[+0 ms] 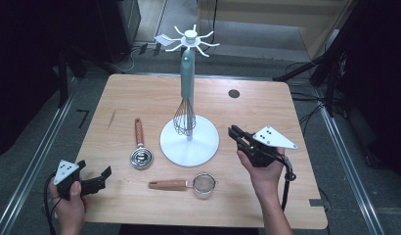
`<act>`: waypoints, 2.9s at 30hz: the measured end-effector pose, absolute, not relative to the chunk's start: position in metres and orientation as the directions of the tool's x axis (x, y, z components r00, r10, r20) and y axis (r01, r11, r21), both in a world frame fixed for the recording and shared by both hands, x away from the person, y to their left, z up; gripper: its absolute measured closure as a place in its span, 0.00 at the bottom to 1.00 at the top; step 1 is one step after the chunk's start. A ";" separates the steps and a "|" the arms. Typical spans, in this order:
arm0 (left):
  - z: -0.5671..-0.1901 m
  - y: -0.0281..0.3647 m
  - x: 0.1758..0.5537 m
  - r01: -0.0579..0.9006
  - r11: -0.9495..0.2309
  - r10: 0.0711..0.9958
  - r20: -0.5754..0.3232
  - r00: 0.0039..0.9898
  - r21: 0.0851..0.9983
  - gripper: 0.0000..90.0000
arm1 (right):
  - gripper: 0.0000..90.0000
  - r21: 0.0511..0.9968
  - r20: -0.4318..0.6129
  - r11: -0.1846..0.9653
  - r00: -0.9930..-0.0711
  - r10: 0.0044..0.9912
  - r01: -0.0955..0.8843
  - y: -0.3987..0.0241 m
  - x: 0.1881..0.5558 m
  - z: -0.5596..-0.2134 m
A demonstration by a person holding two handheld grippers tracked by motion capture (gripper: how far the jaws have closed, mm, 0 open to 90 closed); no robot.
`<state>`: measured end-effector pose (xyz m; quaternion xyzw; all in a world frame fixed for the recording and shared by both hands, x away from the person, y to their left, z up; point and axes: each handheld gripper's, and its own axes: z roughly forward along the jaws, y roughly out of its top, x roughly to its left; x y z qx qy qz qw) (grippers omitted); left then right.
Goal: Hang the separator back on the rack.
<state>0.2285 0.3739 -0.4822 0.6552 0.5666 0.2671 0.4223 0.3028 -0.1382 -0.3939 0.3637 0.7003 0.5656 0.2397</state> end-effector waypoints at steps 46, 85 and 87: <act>-0.489 0.253 0.217 0.630 -0.329 0.781 -0.172 0.600 0.704 1.00 | 1.00 0.786 0.117 0.393 -0.739 0.664 0.478 -0.093 0.291 -0.492; -0.490 0.241 0.237 0.623 -0.321 0.791 -0.161 0.591 0.714 1.00 | 0.86 0.738 0.100 0.491 -0.795 0.599 0.463 -0.094 0.260 -0.493; -0.489 0.244 0.236 0.618 -0.323 0.791 -0.155 0.592 0.716 0.97 | 0.80 0.723 0.076 0.516 -0.795 0.602 0.460 -0.095 0.264 -0.489</act>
